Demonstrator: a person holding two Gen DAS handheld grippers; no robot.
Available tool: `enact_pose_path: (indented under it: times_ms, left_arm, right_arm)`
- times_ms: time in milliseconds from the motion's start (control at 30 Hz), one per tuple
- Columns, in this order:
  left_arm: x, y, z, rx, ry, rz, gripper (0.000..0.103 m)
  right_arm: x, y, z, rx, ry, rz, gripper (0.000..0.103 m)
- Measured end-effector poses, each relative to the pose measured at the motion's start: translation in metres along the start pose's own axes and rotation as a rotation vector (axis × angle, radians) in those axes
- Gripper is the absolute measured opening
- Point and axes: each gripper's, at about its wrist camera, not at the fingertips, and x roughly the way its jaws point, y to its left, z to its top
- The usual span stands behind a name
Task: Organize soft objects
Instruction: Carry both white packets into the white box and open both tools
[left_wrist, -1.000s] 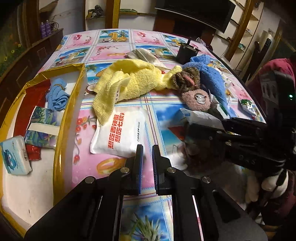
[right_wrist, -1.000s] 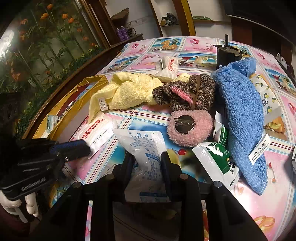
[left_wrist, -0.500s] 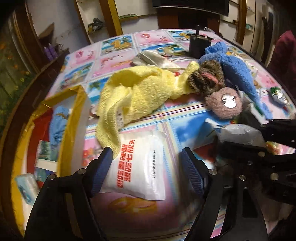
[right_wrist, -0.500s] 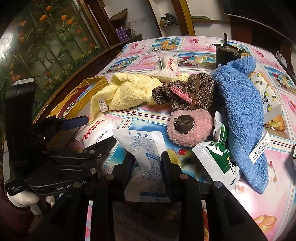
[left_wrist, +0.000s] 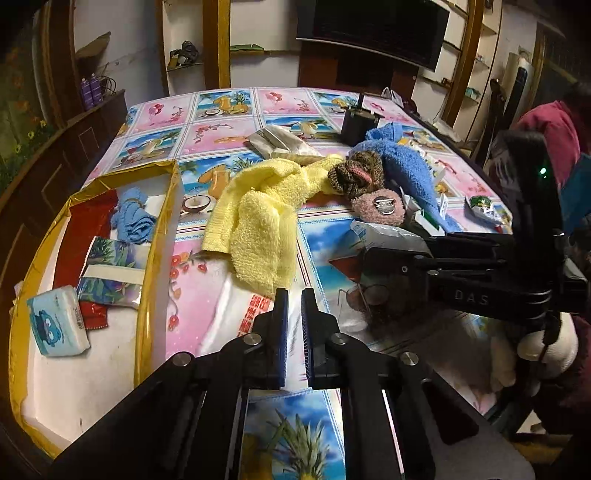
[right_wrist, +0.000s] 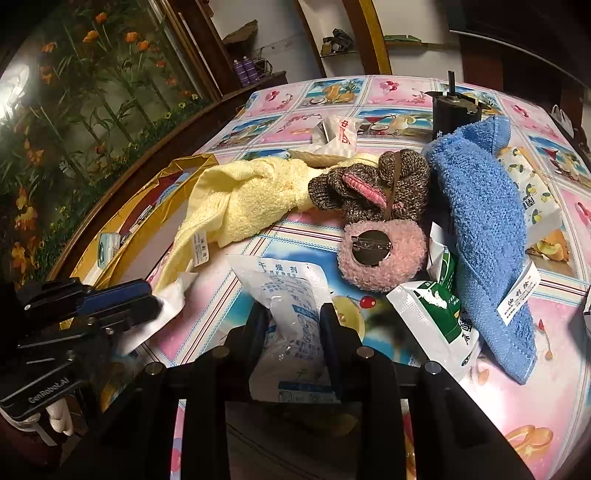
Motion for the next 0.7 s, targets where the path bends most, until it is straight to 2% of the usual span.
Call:
enact_pose_path:
  times_ms: [100,200,233,267,300,333,367,400,500,533,567,600,667,700]
  left_arm:
    - [-0.021,0.015,-0.005,-0.068,-0.039,-0.049,0.006]
    - [-0.026,0.038,-0.010,-0.166,-0.023,-0.138,0.006]
    - [-0.026,0.040,-0.012,-0.169,-0.012,-0.146,0.011]
    - [-0.025,0.038,-0.015,-0.151,0.001,-0.121,0.015]
    - [-0.022,0.034,-0.017,-0.124,0.015,-0.088,0.031]
    - [-0.018,0.027,-0.018,-0.089,0.030,-0.054,0.055]
    - [-0.012,0.020,-0.019,-0.048,0.046,-0.018,0.064]
    - [-0.006,0.013,-0.019,-0.008,0.046,0.012,0.068]
    - [0.021,0.000,-0.017,0.109,0.074,0.118,0.070]
    - [0.036,-0.004,-0.018,0.163,0.103,0.176,0.077]
    - [0.039,-0.008,-0.019,0.201,0.055,0.211,0.080]
    - [0.044,-0.008,-0.019,0.209,0.064,0.211,0.083]
    - [0.047,-0.002,-0.015,0.164,0.093,0.145,0.074]
    - [0.047,-0.002,-0.017,0.172,0.099,0.138,0.059]
  right_arm:
    - [-0.004,0.001,-0.001,0.000,-0.019,-0.002,0.029]
    - [-0.001,0.003,-0.002,-0.009,-0.004,-0.010,0.029]
    - [0.000,0.004,-0.003,-0.012,0.001,-0.013,0.029]
    - [0.001,0.006,-0.003,-0.017,0.004,-0.017,0.029]
    - [0.002,0.007,-0.003,-0.020,0.007,-0.018,0.029]
    - [0.003,0.007,-0.003,-0.021,0.011,-0.018,0.029]
    - [0.003,0.008,-0.002,-0.023,0.011,-0.019,0.029]
    - [0.003,0.008,-0.002,-0.022,0.011,-0.018,0.029]
    - [0.004,0.007,-0.002,-0.019,0.012,-0.013,0.029]
    - [0.004,0.006,-0.002,-0.016,0.013,-0.011,0.029]
    - [0.004,0.006,-0.002,-0.014,0.013,-0.007,0.029]
    - [0.005,0.005,-0.003,-0.012,0.016,-0.004,0.029]
    - [0.004,0.005,-0.003,-0.006,0.015,0.005,0.029]
    - [0.004,0.004,-0.003,-0.002,0.018,0.011,0.029]
